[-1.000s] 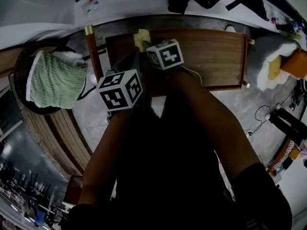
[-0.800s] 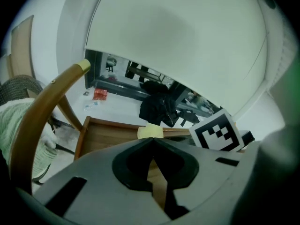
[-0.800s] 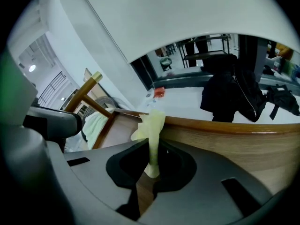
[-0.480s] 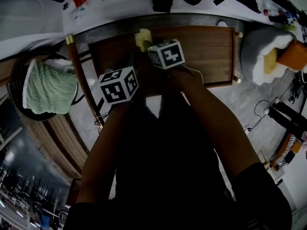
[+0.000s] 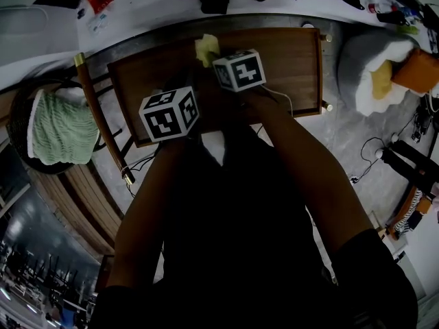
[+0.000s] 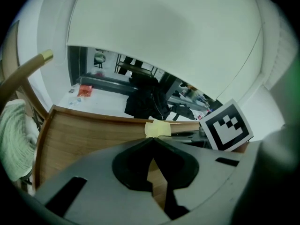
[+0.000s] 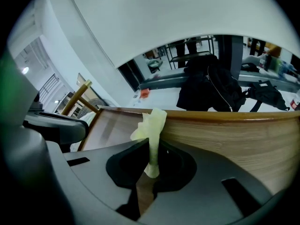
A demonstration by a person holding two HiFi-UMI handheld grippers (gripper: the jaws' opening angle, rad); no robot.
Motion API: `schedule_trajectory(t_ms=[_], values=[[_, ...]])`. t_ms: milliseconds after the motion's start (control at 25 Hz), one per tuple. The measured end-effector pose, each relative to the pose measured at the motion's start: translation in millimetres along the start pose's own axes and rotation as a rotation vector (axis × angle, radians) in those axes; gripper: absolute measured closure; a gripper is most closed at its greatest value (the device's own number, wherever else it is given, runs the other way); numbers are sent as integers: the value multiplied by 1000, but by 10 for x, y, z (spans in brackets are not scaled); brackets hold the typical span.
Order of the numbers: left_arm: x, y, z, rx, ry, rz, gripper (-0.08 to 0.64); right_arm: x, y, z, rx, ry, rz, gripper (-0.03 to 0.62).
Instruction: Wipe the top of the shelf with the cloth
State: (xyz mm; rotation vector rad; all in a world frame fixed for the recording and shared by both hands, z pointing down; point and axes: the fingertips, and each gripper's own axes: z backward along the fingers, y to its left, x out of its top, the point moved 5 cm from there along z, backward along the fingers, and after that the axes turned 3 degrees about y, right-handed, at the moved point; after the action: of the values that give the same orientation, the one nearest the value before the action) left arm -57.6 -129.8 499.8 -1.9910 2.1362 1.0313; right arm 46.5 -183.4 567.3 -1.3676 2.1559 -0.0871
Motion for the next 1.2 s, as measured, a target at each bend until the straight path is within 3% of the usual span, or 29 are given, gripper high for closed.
schedule_trajectory(t_ms=[480,920,1200], values=[[-120,-545,-197,-12,10,-26,549,-57,-699,309,-44,-9,-37,551],[-89,-963,-318,-11,1,-47,549,-103,-1112,516,-21,-9,-50,551],[-84,-1215,-436,-40,5,-65,549,-150,-1527,728,-73,-24,-78,551]])
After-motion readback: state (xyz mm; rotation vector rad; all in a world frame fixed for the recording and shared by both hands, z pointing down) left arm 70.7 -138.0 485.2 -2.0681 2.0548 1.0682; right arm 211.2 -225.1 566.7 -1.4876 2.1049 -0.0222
